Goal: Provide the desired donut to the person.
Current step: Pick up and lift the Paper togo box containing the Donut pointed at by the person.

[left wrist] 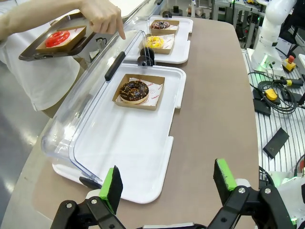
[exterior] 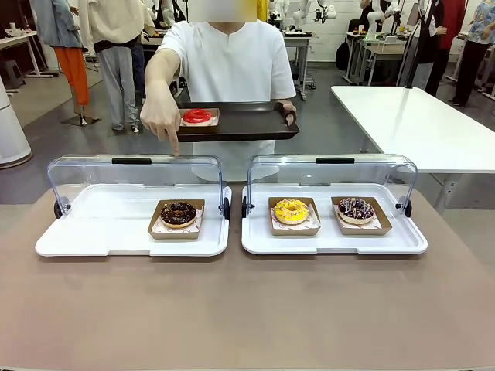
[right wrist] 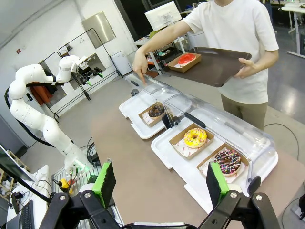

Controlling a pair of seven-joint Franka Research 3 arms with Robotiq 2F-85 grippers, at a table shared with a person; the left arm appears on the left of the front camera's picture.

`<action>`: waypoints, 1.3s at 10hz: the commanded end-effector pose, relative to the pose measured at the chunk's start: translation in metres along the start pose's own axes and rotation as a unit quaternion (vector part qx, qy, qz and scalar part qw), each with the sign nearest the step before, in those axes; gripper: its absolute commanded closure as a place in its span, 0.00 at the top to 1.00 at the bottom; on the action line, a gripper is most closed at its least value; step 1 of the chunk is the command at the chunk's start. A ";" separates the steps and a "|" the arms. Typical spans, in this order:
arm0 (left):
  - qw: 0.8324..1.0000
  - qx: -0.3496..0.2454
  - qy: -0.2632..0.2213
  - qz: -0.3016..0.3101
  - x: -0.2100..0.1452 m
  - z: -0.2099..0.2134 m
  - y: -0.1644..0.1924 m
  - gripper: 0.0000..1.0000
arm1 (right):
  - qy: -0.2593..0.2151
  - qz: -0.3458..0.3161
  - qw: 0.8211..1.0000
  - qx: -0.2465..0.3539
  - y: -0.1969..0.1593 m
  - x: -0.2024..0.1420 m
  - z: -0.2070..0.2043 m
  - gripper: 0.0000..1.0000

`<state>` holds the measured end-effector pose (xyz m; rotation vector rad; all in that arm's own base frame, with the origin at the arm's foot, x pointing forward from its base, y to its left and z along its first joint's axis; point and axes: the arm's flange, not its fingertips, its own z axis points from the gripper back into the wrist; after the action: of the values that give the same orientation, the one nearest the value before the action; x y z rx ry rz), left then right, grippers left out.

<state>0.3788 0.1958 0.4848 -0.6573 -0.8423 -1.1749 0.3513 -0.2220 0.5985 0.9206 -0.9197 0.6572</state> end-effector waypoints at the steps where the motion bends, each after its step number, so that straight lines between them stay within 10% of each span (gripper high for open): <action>1: 1.000 0.000 0.000 0.000 0.000 0.000 0.000 1.00 | -0.003 0.001 1.000 0.001 0.001 0.001 -0.001 1.00; 8: 0.953 -0.008 0.297 -0.056 0.141 -0.098 0.000 1.00 | -0.003 0.001 1.000 0.001 0.001 0.001 -0.001 1.00; 13: 0.894 0.008 0.439 -0.096 0.147 -0.263 0.032 1.00 | -0.003 0.001 1.000 0.001 0.001 0.001 -0.001 1.00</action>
<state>0.4769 -0.0801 0.4668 -0.0321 -0.1524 -1.4710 0.3514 -0.2217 0.5988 0.9204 -0.9197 0.6582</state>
